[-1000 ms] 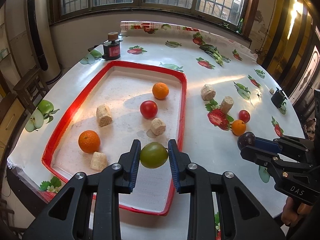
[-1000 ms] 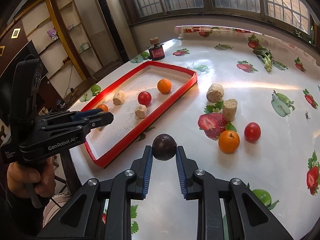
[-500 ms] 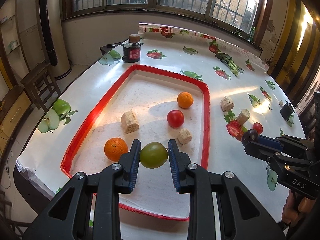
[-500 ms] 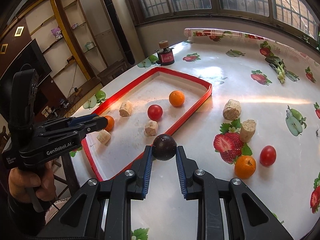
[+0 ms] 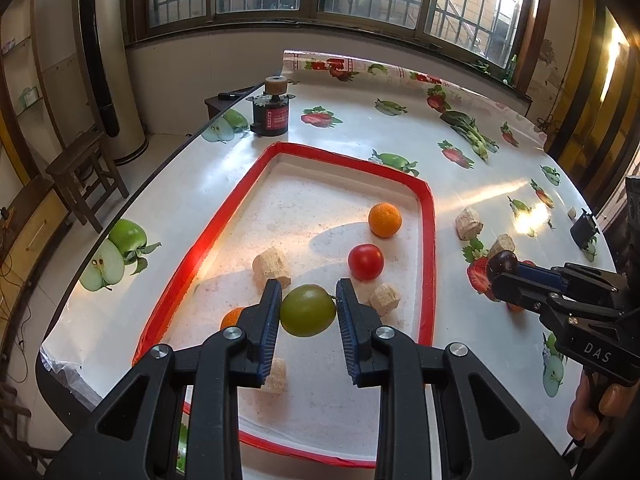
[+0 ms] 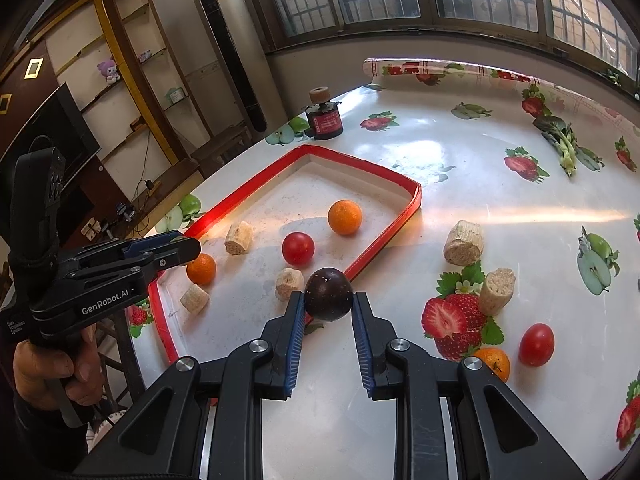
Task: Organize fruits
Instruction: 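Carry the green fruit and dark plum in both grippers over the tray, then open the left gripper to drop the green fruit while the right gripper releases the plum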
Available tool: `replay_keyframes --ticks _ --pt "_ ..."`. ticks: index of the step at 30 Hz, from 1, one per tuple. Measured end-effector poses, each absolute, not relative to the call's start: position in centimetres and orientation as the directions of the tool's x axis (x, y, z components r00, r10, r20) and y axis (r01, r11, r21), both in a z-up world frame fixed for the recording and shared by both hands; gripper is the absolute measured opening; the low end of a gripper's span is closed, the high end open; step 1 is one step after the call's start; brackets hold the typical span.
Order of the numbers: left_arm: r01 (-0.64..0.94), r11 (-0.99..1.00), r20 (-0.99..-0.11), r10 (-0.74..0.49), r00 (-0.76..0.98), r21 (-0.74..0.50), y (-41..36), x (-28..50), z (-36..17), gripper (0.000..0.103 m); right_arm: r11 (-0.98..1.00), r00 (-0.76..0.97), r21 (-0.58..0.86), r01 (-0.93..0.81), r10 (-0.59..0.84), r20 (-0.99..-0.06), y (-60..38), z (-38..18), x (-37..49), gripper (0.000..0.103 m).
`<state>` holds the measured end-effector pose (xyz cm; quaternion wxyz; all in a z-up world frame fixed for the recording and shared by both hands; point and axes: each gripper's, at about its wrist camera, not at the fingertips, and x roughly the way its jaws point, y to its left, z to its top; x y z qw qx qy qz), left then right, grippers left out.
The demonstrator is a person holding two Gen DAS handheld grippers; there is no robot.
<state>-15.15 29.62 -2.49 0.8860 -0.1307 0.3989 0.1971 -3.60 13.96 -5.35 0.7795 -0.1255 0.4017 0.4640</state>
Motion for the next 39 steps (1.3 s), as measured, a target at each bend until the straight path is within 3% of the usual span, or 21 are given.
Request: replay_keyframes --ticks 31,39 --pt "-0.466 0.882 -0.765 0.25 0.593 -0.074 33.9 -9.8 -2.1 0.025 0.559 0.273 0.167 -0.812 0.617 -0.738 20.7 -4.7 3.2 0.024" --pt "-0.49 0.868 -0.804 0.236 0.545 -0.077 35.9 -6.3 -4.7 0.025 0.588 0.265 0.167 -0.792 0.576 -0.773 24.0 -7.0 6.5 0.024"
